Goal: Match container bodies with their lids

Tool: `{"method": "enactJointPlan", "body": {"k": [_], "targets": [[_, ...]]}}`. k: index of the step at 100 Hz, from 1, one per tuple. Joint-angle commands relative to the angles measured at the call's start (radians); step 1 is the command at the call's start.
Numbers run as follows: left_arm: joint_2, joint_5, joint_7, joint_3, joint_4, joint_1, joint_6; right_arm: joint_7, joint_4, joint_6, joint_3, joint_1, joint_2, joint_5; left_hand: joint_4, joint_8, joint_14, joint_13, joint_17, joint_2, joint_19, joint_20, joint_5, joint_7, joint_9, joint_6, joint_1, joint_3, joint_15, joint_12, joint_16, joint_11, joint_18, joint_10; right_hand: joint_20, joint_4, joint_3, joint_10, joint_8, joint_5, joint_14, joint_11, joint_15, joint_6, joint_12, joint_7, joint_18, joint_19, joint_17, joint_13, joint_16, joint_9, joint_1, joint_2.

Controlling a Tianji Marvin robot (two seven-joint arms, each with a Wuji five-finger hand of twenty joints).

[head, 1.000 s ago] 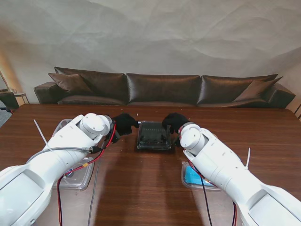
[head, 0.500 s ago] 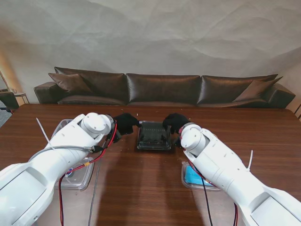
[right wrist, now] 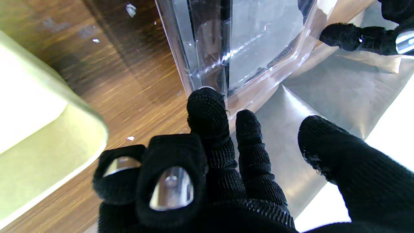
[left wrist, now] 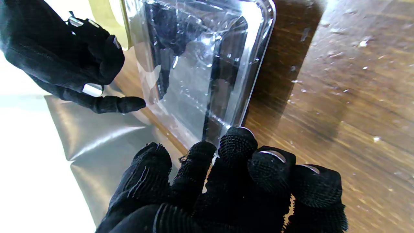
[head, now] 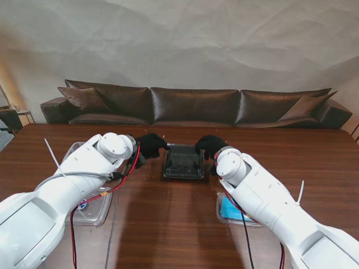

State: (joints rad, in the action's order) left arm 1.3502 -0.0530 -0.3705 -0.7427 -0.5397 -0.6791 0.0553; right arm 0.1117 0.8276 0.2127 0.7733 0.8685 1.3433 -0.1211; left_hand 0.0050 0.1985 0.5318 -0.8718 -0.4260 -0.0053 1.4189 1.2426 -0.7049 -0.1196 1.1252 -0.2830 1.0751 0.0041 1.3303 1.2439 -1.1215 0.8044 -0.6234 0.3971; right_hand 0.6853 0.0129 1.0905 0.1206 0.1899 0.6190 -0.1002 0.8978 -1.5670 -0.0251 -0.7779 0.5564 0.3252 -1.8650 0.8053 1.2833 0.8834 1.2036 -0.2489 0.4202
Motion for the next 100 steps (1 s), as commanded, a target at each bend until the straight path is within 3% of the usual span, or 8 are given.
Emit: {"method": "enactJointPlan", "body": {"k": [1,15,43,73,100], "targets": [[0.000,0.000,-0.004,-0.008,-0.007,0.003,0.008,-0.016,0.013,0.005,0.000,0.009,-0.001,-0.004,-0.014,-0.001,0.072,-0.001,0.027,0.052,0.041,0.018,-0.004,0.003,-0.010,0.016,0.005,-0.015,-0.004,0.009,-0.004,0.015,0.051,0.045,-0.022,0.016,-0.009,0.029,-0.004,0.011,0.005,-0.001,-0.023,0.005,0.002,-0.002,0.017,-0.043,0.360,0.026,0.002,0.028,0.021,0.010],[0.014,-0.008,0.006,-0.018,0.014,0.010,0.032,-0.019,0.021,0.011,0.003,0.013,-0.004,-0.005,-0.014,0.000,0.070,-0.006,0.025,0.050,0.041,0.017,-0.007,0.001,-0.009,0.038,0.003,-0.015,-0.004,0.009,-0.002,0.016,0.050,0.045,-0.021,0.016,-0.008,0.029,-0.004,0.011,0.006,-0.001,-0.023,0.004,0.002,-0.003,0.017,-0.043,0.360,0.026,0.002,0.028,0.022,0.011],[0.064,-0.007,-0.030,-0.019,0.122,0.045,0.082,-0.015,0.019,0.005,0.005,0.013,-0.004,-0.006,-0.014,0.001,0.069,-0.002,0.029,0.047,0.039,0.015,-0.016,-0.004,-0.012,0.077,-0.001,-0.015,-0.005,0.010,-0.001,0.015,0.052,0.045,-0.021,0.017,-0.008,0.029,-0.004,0.012,0.009,-0.001,-0.022,0.008,0.002,-0.003,0.017,-0.043,0.360,0.026,0.002,0.028,0.023,0.014],[0.085,0.000,-0.046,-0.028,0.164,0.060,0.102,-0.019,0.022,0.006,0.005,0.015,-0.006,-0.006,-0.014,0.005,0.068,0.000,0.029,0.040,0.039,0.014,-0.022,-0.009,-0.013,0.100,-0.003,-0.014,-0.005,0.011,-0.002,0.017,0.054,0.042,-0.021,0.017,-0.007,0.029,-0.005,0.013,0.007,0.000,-0.022,0.006,0.002,-0.003,0.017,-0.043,0.360,0.026,0.001,0.028,0.022,0.014],[0.120,0.032,-0.067,-0.057,0.242,0.082,0.123,-0.023,0.027,0.011,0.006,0.017,-0.008,-0.008,-0.014,0.006,0.069,0.006,0.036,0.042,0.035,0.012,-0.018,-0.008,-0.016,0.095,-0.005,-0.012,-0.008,0.011,-0.002,0.014,0.058,0.045,-0.021,0.017,-0.008,0.029,-0.004,0.014,0.002,-0.001,-0.020,0.005,0.002,-0.002,0.017,-0.043,0.360,0.026,0.000,0.026,0.021,0.012]]}}
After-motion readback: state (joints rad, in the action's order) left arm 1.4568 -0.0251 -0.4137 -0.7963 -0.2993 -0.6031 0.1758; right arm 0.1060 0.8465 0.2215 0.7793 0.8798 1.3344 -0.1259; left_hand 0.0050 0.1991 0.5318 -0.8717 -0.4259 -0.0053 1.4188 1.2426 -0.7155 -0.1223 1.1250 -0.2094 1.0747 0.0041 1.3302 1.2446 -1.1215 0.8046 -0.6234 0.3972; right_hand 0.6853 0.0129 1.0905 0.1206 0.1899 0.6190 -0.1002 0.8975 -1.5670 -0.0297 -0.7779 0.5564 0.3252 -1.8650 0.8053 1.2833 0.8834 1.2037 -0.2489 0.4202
